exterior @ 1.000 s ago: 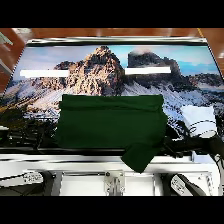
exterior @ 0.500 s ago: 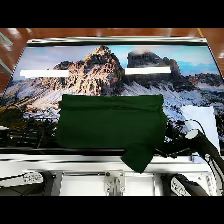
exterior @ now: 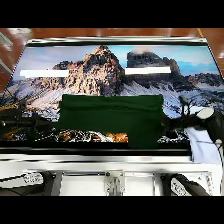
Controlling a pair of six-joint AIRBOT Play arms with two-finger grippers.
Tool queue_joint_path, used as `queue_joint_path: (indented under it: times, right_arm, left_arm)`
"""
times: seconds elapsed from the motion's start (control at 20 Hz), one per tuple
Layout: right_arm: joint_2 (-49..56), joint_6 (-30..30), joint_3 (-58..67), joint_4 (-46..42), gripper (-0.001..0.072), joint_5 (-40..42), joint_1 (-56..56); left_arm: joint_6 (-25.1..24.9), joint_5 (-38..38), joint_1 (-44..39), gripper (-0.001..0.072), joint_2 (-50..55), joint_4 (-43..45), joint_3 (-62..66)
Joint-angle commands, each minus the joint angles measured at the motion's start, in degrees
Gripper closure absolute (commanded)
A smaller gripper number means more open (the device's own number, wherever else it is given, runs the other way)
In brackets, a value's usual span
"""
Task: Fold the shirts.
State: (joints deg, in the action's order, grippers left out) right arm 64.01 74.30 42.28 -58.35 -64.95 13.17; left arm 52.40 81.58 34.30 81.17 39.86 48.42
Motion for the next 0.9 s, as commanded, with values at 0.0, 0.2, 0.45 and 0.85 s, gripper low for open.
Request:
queue_joint_path:
  times: [0.0,0.2,0.45,0.85]
  right_arm:
    - [5.2,2.5,11.1,1.1,0.0651,5.4,-0.1]
    - [19.7,2.4,23.1,5.0,0.0651,7.5,-0.5]
    - [31.8,2.5,31.2,5.1,0.0650,13.1,-3.8]
    - [36.2,3.1,31.6,1.3,0.0649,17.7,-3.9]
  left_arm:
    - [7.2,-5.9,-5.6,0.0679,2.0,-1.1,10.3]
    - [12.9,-6.6,-11.9,0.0678,11.7,-1.1,23.0]
    - [17.0,-7.1,-14.8,0.0678,23.1,-1.1,33.1]
    - [17.7,-11.8,-16.1,0.0678,26.8,-1.3,37.8]
